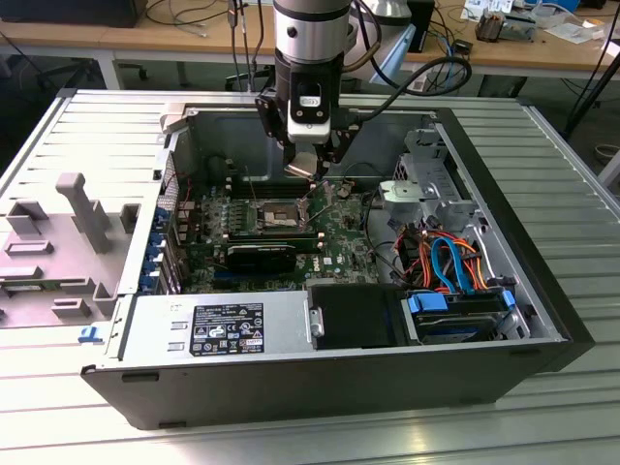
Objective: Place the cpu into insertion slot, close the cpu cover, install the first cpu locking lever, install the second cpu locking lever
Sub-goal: 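Place the cpu into insertion slot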
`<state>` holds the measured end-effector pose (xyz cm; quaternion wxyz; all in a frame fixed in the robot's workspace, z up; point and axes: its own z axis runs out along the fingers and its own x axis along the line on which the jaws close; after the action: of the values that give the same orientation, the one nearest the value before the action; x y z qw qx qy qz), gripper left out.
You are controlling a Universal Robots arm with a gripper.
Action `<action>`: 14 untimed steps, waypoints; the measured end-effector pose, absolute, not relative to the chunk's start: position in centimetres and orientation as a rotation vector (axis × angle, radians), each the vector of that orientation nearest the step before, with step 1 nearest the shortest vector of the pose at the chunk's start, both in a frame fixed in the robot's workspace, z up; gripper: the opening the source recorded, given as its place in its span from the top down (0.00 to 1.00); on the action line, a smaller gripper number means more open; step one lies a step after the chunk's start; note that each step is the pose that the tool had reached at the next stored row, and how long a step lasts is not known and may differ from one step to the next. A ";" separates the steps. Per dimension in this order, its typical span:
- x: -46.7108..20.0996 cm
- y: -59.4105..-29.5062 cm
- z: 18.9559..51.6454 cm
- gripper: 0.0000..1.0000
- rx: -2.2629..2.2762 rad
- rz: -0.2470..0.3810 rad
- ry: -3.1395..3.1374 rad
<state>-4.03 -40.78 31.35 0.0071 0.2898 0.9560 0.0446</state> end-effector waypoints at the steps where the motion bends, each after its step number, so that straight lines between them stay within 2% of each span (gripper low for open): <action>1: -4.0 -40.8 31.4 0.45 0.909 0.140 2.989; 14: -4.0 -40.8 31.3 0.45 0.942 0.139 2.978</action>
<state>-4.03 -40.78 31.34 0.0076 0.3014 0.9524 0.0445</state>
